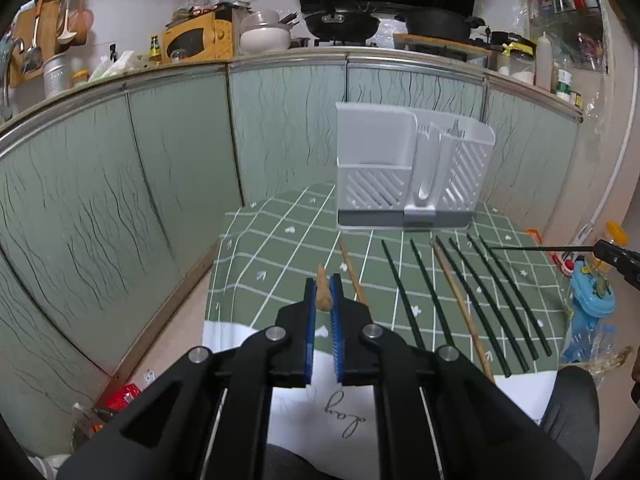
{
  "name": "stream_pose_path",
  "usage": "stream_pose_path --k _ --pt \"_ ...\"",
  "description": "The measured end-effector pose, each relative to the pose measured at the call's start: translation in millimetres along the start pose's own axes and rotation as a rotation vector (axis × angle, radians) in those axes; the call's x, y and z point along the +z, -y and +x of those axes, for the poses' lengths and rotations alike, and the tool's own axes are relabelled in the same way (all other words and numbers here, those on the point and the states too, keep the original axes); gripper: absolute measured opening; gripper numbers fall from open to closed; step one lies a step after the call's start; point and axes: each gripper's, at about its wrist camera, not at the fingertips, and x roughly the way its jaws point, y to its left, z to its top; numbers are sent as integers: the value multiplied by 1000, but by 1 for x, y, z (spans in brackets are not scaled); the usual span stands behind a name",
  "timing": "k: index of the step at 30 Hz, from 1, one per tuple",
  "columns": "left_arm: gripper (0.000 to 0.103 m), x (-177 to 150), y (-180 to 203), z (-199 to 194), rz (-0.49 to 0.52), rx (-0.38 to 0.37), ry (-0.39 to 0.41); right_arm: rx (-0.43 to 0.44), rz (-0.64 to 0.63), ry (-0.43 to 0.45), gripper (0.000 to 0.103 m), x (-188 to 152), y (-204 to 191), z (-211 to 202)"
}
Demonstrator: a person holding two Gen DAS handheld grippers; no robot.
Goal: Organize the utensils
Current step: 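Lift both held chopsticks and carry them toward the white utensil holder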
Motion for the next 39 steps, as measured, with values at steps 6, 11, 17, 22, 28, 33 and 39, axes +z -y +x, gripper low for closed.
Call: stream_pose_path --k 6,11,17,22,28,33,39 --pt "8 18 -5 -5 8 -7 22 9 -2 34 6 18 -1 -8" --pt "8 32 -9 -8 4 -17 32 18 -1 64 6 33 -2 -15" --pt "8 46 -8 -15 14 -30 51 26 -10 91 6 47 -6 -21" --pt "8 54 -10 -20 18 -51 62 32 -13 106 6 55 -7 -23" --pt "8 63 -10 -26 28 -73 82 35 -17 112 6 65 -5 -25" --pt "8 76 -7 -30 50 -103 96 41 -34 119 6 79 -7 -29" --pt "8 99 -5 -29 54 -159 95 83 -49 121 6 105 -11 -38"
